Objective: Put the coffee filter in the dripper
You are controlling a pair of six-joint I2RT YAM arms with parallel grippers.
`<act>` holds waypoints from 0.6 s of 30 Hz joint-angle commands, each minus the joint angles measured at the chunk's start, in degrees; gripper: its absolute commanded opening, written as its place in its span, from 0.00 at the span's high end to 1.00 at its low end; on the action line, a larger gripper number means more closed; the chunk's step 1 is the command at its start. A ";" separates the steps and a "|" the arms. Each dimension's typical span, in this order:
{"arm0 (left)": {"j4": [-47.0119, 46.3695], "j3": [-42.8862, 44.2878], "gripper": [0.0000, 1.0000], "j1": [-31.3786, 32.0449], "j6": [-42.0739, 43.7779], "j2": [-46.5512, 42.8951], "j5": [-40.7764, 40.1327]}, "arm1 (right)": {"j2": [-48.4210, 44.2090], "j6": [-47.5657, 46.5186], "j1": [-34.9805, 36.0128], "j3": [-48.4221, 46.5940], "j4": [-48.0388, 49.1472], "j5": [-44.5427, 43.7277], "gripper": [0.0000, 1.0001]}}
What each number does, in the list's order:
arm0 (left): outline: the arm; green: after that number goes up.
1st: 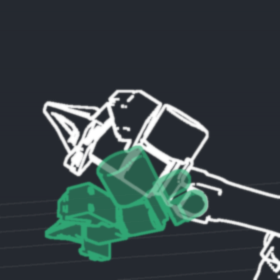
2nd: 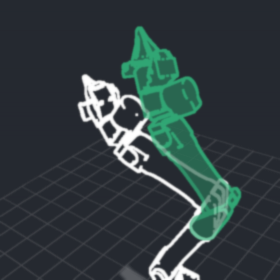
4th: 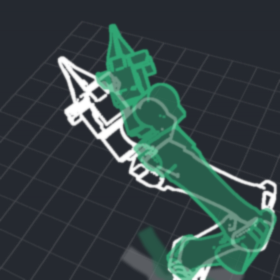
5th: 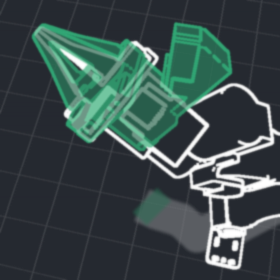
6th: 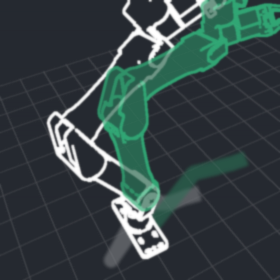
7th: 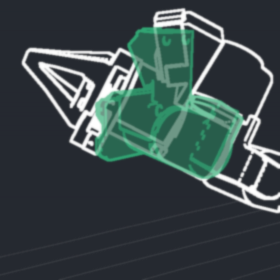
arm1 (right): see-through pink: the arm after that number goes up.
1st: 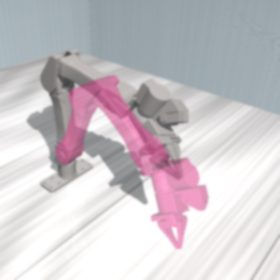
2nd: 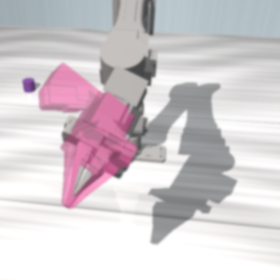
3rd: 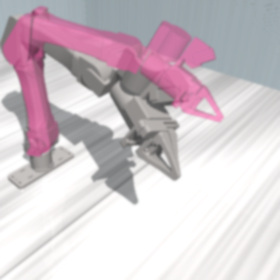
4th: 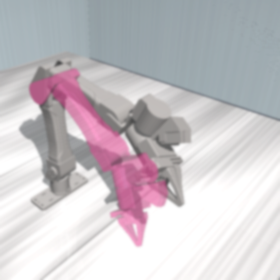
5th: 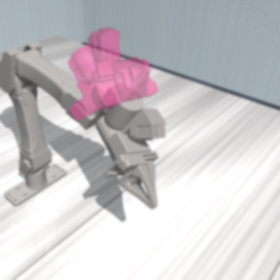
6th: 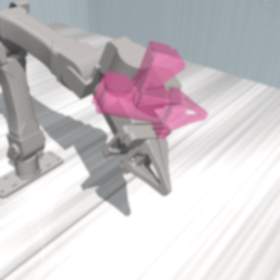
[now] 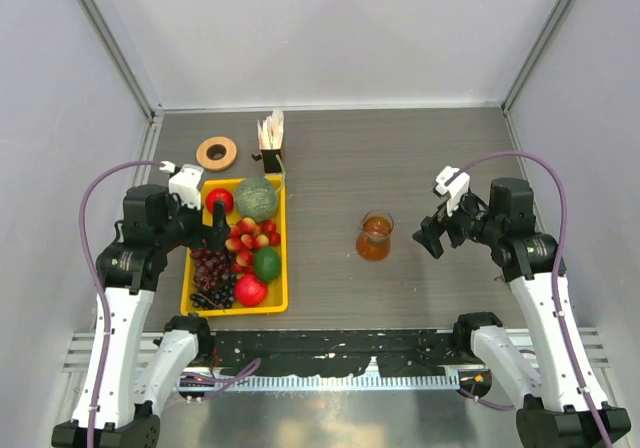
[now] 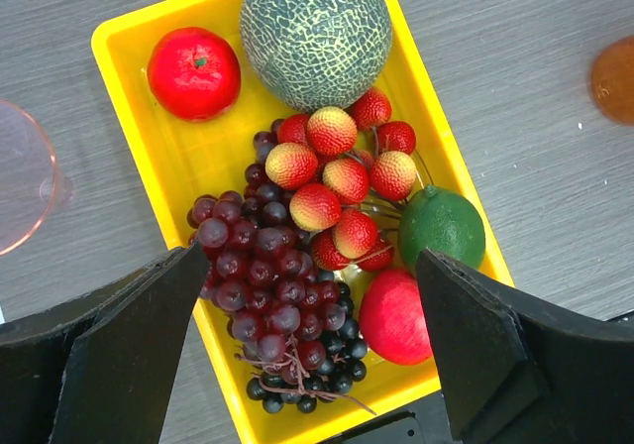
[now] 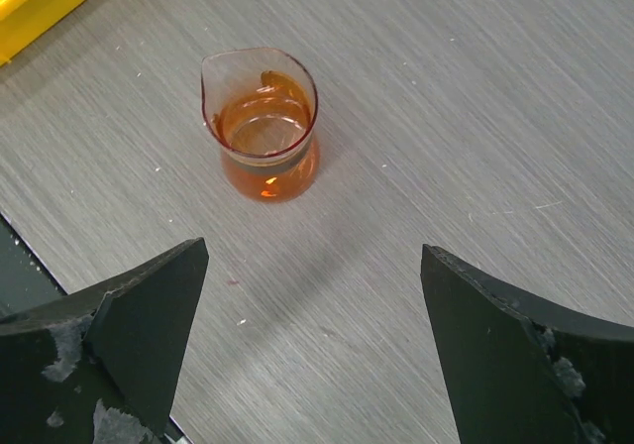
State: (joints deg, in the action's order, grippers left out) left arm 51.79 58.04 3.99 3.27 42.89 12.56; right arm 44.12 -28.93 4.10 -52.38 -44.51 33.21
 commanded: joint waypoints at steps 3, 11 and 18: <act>2.17 2.42 0.01 -0.21 2.09 1.31 8.43 | 5.00 -11.65 0.73 1.05 -1.54 4.32 0.04; 3.23 3.30 0.01 -0.21 2.88 4.74 14.34 | 16.26 -20.72 5.64 0.08 -1.11 3.71 0.01; 2.97 3.13 0.01 -1.00 2.71 3.34 15.13 | 22.23 -18.10 13.91 2.37 7.67 -0.69 0.04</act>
State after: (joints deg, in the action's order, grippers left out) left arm 54.92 58.96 3.90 5.21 47.81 25.28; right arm 63.90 -46.83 14.66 -50.76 -43.51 34.52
